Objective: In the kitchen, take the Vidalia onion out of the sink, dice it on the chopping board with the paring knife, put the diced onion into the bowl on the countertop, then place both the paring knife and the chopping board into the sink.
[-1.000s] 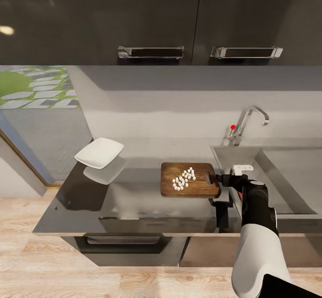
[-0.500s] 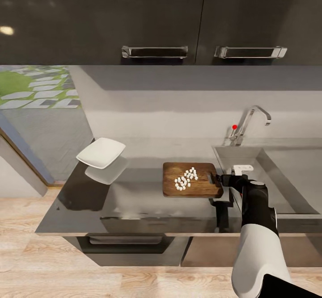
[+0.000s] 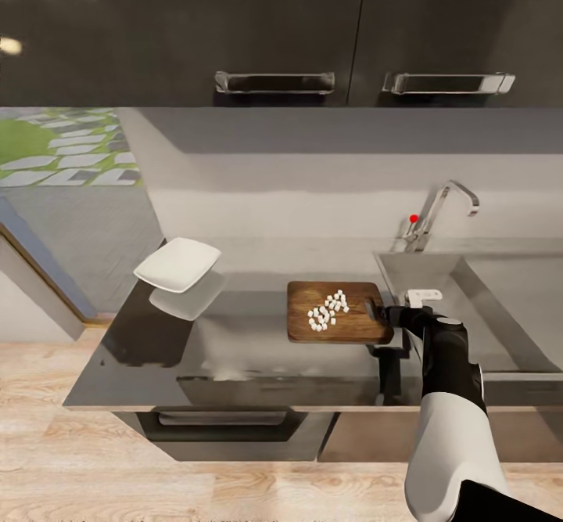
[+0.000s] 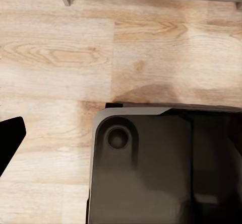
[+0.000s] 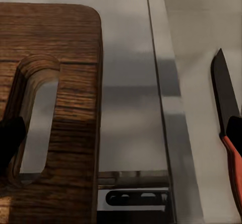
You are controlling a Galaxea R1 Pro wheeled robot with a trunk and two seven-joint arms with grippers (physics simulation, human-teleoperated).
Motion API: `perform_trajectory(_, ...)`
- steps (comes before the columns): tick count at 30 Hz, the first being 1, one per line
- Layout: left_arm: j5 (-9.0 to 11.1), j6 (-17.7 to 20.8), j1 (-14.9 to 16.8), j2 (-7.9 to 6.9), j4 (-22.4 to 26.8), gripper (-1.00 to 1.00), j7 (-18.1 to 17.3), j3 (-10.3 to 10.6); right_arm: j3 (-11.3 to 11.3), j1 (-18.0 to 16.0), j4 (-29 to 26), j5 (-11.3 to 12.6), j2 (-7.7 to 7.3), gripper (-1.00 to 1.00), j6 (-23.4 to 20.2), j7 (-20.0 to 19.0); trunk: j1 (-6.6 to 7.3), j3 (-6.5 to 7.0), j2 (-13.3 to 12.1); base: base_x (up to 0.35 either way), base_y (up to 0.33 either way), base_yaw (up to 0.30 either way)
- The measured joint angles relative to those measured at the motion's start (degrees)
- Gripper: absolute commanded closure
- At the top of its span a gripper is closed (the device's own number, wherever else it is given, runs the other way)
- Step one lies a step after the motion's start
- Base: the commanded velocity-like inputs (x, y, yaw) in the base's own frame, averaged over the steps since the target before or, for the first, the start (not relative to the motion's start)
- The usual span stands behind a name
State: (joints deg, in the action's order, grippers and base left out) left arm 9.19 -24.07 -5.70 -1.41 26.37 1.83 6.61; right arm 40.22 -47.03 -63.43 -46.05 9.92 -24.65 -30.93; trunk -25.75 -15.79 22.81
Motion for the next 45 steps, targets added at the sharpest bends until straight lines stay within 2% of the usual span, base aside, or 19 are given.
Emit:
perform_trajectory(35,0.00,0.00,0.00,0.09,-0.44,-1.00,0.00,-0.06,0.00,0.00,0.00,0.00,0.00,-1.00,0.00,0.00,0.00,-0.15,0.00,0.017,0.001,0.000)
perform_trajectory(45,0.00,0.00,0.00,0.09,-0.44,-1.00,0.00,-0.06,0.00,0.00,0.00,0.00,0.00,-1.00,0.00,0.00,0.00,-0.62,0.00,0.000,0.000,0.000)
